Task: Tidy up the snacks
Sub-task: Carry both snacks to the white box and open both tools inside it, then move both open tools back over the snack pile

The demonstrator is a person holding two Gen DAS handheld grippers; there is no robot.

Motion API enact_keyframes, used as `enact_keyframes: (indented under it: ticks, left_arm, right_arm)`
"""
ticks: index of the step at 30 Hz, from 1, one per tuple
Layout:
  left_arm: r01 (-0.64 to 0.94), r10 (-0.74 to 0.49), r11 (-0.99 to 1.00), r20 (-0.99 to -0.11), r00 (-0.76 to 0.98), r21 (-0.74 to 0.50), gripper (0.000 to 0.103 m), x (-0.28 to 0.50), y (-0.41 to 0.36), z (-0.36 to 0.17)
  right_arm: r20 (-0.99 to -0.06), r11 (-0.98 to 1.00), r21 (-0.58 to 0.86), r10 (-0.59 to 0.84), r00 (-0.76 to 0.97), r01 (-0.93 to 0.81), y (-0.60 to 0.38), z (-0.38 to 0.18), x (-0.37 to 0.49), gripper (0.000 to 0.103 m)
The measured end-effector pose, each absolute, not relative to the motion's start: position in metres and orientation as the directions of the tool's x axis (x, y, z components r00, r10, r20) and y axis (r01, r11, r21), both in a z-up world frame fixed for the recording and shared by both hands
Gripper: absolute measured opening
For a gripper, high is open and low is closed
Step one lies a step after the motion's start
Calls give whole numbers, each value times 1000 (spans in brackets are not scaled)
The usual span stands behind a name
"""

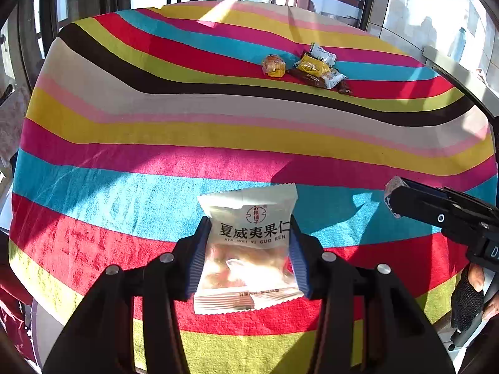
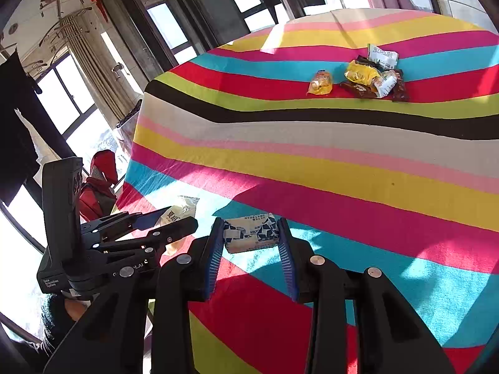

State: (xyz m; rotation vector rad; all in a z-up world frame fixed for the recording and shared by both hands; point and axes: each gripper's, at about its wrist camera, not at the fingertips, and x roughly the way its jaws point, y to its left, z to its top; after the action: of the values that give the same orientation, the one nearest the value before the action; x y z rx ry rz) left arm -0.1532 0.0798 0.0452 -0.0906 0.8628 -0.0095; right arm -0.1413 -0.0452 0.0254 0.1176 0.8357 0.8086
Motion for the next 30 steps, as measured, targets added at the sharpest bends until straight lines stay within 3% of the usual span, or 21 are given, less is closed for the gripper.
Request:
enact_keyframes:
  ticks: [7, 13, 25, 26, 27, 28, 29, 30]
  left_arm:
    - [-212, 46, 969, -748, 663, -128, 48, -225, 164, 49]
    - [-410, 174, 906, -789, 589, -106, 48, -296, 231, 32]
    - [-633, 297, 774, -871, 392, -21, 50, -369, 299, -18]
    - [-647, 308, 763, -877, 368, -4, 59, -366, 300, -20]
    - [-667, 323, 745, -881, 345, 12, 80, -362, 301, -21]
    - [-686, 339, 727, -879, 335, 19, 89, -359, 302, -18]
    - [-700, 354, 714, -872, 338, 19, 95, -353, 300, -13]
    - [-707, 370, 707, -862, 347, 18, 97, -347, 298, -7]
  right_arm:
    - [-665, 523, 317, 717, 208, -791, 60, 21, -200, 35]
    - [-720, 295, 270, 694, 12, -917, 140, 5, -262, 35]
    - [-814, 35, 233, 554, -175, -972, 210, -46, -341, 36]
    - [-813, 21, 232, 553, -182, -973, 209, -45, -343, 37]
    - [-812, 15, 224, 556, -178, -975, 205, -42, -342, 37]
    - [-806, 24, 209, 570, -158, -978, 201, -38, -338, 46]
    - [-793, 43, 189, 596, -126, -981, 194, -30, -333, 63]
    - [-776, 65, 170, 624, -93, -983, 186, -21, -325, 67]
